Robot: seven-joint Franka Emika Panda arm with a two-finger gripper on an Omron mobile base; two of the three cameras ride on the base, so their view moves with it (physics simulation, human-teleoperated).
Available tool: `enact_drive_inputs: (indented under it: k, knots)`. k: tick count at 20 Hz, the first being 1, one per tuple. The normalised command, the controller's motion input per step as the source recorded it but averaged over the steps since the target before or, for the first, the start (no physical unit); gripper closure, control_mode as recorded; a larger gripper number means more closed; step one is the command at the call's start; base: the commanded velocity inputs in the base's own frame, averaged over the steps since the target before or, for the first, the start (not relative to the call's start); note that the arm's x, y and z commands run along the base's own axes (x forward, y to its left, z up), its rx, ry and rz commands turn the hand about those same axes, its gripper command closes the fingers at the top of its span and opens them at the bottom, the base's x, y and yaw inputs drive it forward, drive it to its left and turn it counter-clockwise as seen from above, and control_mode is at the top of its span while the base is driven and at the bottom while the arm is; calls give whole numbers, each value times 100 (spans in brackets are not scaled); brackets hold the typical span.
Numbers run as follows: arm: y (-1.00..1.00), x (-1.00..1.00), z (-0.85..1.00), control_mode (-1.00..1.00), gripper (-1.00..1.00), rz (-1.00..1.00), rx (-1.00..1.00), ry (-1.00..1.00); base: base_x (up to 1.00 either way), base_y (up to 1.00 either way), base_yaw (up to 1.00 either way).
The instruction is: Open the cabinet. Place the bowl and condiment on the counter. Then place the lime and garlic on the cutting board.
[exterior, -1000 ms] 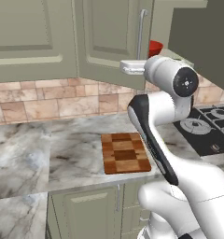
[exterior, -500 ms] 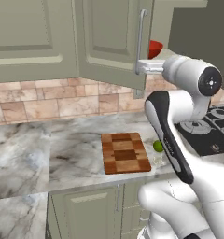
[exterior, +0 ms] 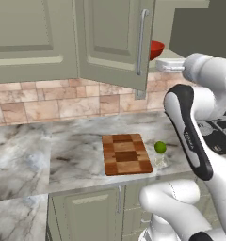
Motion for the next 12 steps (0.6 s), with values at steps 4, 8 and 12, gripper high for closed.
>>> enact_drive_inputs:
  k: [4, 8, 12]
  knots:
    - [-33, 0, 0, -100, 100, 6, 0, 0, 0, 0, 0]
    - [-12, 1, 0, -100, 100, 12, 3, 1, 0, 0, 0]
    - [-1, 9, 0, -100, 100, 14, 3, 0, 0, 0, 0]
